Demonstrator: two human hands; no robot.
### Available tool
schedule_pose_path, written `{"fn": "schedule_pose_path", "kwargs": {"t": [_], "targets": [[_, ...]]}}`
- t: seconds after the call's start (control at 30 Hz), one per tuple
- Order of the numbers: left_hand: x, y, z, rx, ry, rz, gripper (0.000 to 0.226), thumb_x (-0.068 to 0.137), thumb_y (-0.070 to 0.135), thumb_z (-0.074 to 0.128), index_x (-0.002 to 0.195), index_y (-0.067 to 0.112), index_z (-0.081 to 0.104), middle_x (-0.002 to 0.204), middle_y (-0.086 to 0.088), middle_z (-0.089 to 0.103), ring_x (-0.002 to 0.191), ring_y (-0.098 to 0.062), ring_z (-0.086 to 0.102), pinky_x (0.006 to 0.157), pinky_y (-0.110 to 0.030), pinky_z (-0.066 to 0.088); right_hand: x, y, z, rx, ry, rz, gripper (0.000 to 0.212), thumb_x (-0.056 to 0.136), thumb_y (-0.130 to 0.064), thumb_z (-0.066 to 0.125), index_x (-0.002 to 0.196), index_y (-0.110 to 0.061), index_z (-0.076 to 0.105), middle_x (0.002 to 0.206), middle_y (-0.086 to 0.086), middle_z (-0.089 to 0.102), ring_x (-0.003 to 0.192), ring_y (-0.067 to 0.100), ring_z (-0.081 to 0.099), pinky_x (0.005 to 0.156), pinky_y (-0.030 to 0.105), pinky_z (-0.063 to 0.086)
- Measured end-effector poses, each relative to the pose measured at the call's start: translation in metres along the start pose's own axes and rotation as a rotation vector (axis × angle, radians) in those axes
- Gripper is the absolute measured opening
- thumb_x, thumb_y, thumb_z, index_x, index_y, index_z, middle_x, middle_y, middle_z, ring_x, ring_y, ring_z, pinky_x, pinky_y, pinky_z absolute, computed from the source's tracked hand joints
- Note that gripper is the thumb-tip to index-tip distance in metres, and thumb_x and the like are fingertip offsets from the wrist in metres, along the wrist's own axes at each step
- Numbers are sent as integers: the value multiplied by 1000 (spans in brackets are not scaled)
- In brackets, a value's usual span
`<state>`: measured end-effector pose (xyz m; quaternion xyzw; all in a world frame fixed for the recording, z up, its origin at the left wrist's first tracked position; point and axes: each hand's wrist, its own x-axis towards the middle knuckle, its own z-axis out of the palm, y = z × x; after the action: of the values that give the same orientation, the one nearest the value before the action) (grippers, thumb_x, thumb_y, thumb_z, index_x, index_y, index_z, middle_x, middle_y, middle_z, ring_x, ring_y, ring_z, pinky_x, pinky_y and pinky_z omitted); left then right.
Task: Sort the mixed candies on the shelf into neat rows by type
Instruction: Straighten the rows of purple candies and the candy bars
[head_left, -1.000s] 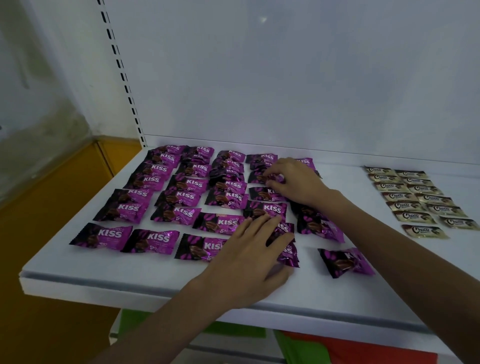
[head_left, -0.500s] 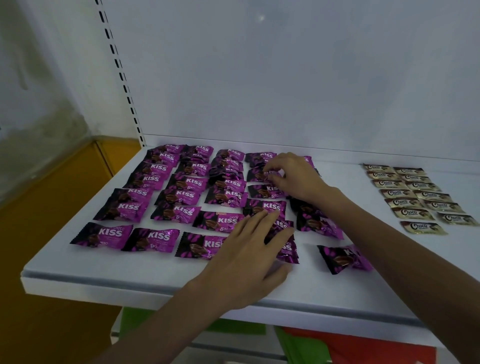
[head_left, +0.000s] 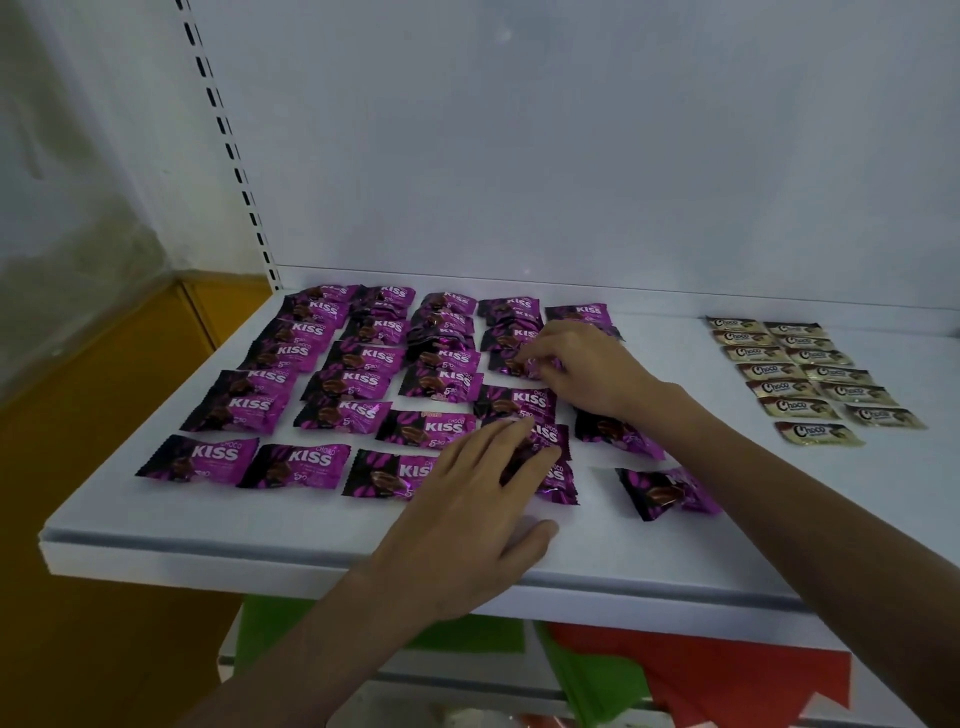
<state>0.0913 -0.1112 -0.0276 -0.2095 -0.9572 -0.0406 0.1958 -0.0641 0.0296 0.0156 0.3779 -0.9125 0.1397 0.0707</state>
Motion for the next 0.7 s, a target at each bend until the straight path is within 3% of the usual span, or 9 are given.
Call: {"fn": "schedule_pose_path", "kwargs": {"t": [0.2,0.37,0.5,0.6,0.7], "targets": [[-11,6,1,-66,54,-28,44,86,42,39,122,18,51,125,-3,55,116,-16,40,94,-34,44,-28,-18,-6,54,-49,-163,31,86,-3,50,108,-14,68,110,4,65,105,17,55,87,28,43],[-14,8,4,-44,67,-56,45,86,42,39,122,18,51,125,-3,56,116,-15,39,93,-34,45,-31,-8,-4,6,-30,-66,30,88,-4,48,108,-13,68,114,3,64,110,18,53,84,16,33],[-17,10,3,-75,81,-70,46,87,41,39,126,18,48,130,-5,52,119,-17,38,96,-36,42,-31,-10,-3,9,9,-58,31,89,-3,47,111,-12,66,116,5,63,110,20,54,85,22,37],[-20,10,0,-133,109,-82,45,88,39,41,127,18,47,130,-5,50,119,-17,40,97,-35,40,-41,-17,-6,70,53,-115,30,86,-2,49,107,-12,68,109,4,65,101,12,54,85,23,42],[-23,10,1,-115,128,-67,40,86,37,43,120,18,52,121,-4,56,111,-15,43,90,-32,44,-54,-27,-7,114,-41,-233,33,82,-1,48,103,-14,70,107,4,66,96,11,57,83,28,48]]}}
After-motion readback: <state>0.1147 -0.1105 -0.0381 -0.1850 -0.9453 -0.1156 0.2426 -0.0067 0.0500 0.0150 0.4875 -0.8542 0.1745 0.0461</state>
